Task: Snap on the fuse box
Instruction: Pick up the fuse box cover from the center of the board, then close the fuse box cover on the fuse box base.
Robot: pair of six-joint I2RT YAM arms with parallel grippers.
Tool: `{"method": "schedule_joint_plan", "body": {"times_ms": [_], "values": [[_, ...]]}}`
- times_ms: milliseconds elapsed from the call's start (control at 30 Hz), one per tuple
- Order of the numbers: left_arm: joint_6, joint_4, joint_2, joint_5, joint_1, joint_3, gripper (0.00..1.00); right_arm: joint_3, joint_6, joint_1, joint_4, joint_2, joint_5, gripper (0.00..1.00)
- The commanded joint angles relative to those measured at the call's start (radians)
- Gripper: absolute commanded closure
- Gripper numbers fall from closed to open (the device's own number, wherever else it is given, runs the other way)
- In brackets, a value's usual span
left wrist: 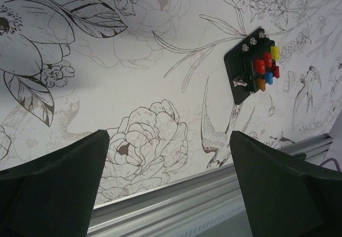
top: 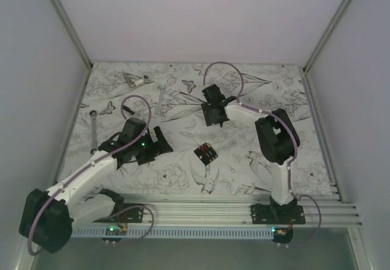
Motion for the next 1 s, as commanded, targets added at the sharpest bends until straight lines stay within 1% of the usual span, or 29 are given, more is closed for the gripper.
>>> {"method": "schedule_joint_plan", "body": {"times_ms": [0, 67, 133, 267, 433, 600, 767, 967], "values": [[0.008, -0.025, -0.019, 0.012, 0.009, 0.013, 0.00, 0.004, -0.058, -0.017, 0.043, -0.004, -0.072, 0.41], [0.010, -0.026, -0.018, 0.011, 0.009, 0.014, 0.00, -0.002, -0.070, -0.021, 0.045, -0.006, -0.087, 0.48], [0.010, -0.026, -0.013, 0.010, 0.009, 0.016, 0.00, -0.020, -0.081, -0.021, 0.042, -0.039, -0.101, 0.53], [0.008, -0.025, 0.006, 0.012, 0.009, 0.025, 0.00, -0.096, -0.092, -0.003, 0.017, -0.177, -0.129, 0.57], [0.002, -0.019, 0.024, 0.022, 0.009, 0.039, 0.00, -0.197, -0.091, 0.052, -0.063, -0.355, -0.144, 0.57], [-0.010, -0.012, 0.026, 0.033, 0.006, 0.042, 0.00, -0.297, -0.055, 0.118, -0.099, -0.474, -0.157, 0.56], [-0.022, -0.005, 0.032, 0.036, -0.003, 0.046, 0.00, -0.357, -0.009, 0.185, -0.121, -0.531, -0.113, 0.56], [-0.030, 0.009, 0.051, 0.032, -0.020, 0.051, 0.00, -0.392, 0.045, 0.247, -0.109, -0.515, -0.070, 0.54]]}}
